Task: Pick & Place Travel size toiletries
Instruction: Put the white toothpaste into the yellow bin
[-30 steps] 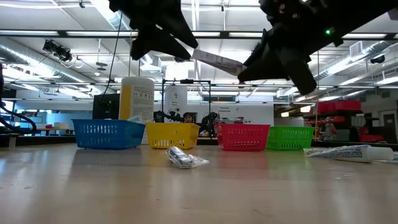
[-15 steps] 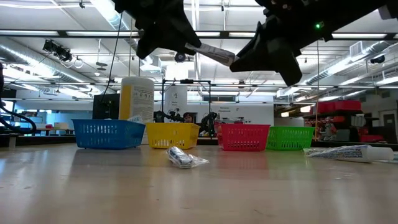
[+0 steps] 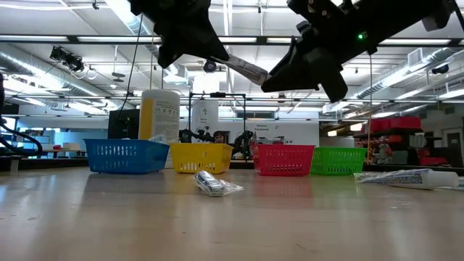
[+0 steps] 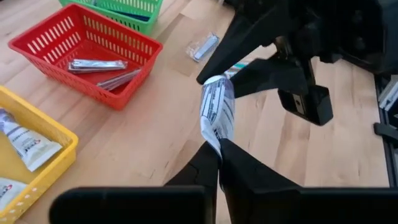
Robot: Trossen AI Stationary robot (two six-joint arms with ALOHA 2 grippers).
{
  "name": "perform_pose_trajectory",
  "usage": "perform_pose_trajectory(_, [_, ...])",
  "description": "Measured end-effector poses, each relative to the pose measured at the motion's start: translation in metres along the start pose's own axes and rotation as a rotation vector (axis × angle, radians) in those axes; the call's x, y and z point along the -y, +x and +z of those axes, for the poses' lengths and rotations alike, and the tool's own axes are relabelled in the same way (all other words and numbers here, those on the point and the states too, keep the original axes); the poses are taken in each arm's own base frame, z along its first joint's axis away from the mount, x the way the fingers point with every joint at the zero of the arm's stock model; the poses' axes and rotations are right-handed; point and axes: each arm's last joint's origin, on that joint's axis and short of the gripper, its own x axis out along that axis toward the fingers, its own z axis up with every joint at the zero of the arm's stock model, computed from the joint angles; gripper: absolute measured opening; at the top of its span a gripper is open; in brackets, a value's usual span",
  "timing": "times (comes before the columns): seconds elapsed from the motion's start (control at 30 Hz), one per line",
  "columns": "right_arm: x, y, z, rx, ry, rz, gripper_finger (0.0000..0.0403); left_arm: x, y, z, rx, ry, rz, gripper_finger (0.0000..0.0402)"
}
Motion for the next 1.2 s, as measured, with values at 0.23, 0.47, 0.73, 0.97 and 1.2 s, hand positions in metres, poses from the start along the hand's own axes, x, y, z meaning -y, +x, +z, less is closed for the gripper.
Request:
perform_pose_trajectory(0.23, [0.002,0.006,-0.015,-0.112,0.109,0.064,0.0128,-0.001,0.000,0.001,0.027,-0.003,0.035,0.0011])
perform_pose_trajectory(0.47, [0.001,0.008,-0.029,-0.227,0.225,0.137,0.0182,-0.018,0.005,0.007,0.059,-0.003,0.174,0.0006])
perform_pose_trajectory(0.73, [0.001,0.008,-0.031,-0.242,0.260,0.127,0.0192,-0.065,0.009,0.010,0.011,-0.013,0.519,0.0007])
perform_pose_trajectory(0.97, [0.002,0.008,-0.030,-0.235,0.266,0.121,0.0192,-0.097,0.018,-0.004,-0.031,-0.059,0.596,0.0017])
perform_pose_trajectory(1.2, [0.002,0.009,-0.030,-0.235,0.267,0.123,0.0192,-0.116,0.031,-0.019,0.104,-0.153,0.535,0.0006])
